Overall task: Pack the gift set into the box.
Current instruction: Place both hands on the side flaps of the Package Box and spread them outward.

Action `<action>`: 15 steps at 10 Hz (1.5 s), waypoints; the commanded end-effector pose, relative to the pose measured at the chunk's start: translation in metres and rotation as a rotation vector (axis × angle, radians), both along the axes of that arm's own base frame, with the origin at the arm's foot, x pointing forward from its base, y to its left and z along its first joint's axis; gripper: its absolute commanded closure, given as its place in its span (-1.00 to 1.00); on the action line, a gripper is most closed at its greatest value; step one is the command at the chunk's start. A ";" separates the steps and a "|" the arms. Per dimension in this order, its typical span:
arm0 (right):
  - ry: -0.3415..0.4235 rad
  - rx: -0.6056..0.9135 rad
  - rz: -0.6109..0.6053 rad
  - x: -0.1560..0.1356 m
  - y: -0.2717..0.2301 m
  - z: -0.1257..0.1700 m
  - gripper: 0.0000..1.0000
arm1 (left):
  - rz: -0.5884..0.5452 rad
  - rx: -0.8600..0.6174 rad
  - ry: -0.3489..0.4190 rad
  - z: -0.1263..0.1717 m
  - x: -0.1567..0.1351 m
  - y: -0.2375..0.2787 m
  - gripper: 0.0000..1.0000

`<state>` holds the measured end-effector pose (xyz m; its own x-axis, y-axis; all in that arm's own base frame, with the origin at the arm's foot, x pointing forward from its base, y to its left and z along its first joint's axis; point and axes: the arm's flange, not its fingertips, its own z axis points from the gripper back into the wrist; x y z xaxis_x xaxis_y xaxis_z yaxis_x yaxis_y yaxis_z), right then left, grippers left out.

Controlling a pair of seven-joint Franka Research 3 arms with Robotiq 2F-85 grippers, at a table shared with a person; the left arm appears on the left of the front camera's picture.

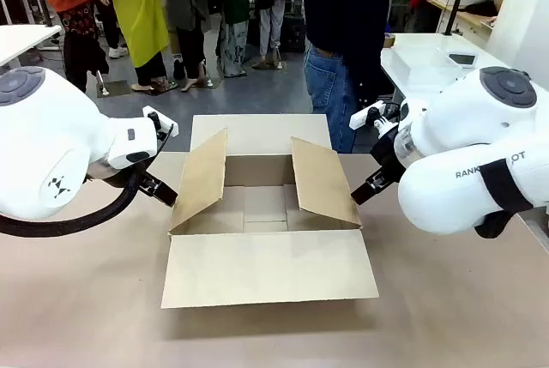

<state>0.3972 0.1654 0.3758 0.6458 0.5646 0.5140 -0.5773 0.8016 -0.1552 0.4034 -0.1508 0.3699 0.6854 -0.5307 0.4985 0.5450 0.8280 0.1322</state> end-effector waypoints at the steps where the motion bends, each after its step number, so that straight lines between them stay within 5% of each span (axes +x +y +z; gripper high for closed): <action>1: 0.000 0.000 0.000 0.000 0.000 0.000 -1.00 | -0.001 0.000 0.000 0.000 0.000 0.000 -1.00; 15: 0.000 0.000 0.000 0.000 0.000 0.000 -1.00 | -0.001 0.000 0.000 0.000 0.000 0.000 -1.00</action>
<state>0.3973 0.1653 0.3759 0.6455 0.5650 0.5139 -0.5774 0.8014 -0.1558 0.4034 -0.1507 0.3700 0.6857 -0.5302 0.4986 0.5446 0.8283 0.1319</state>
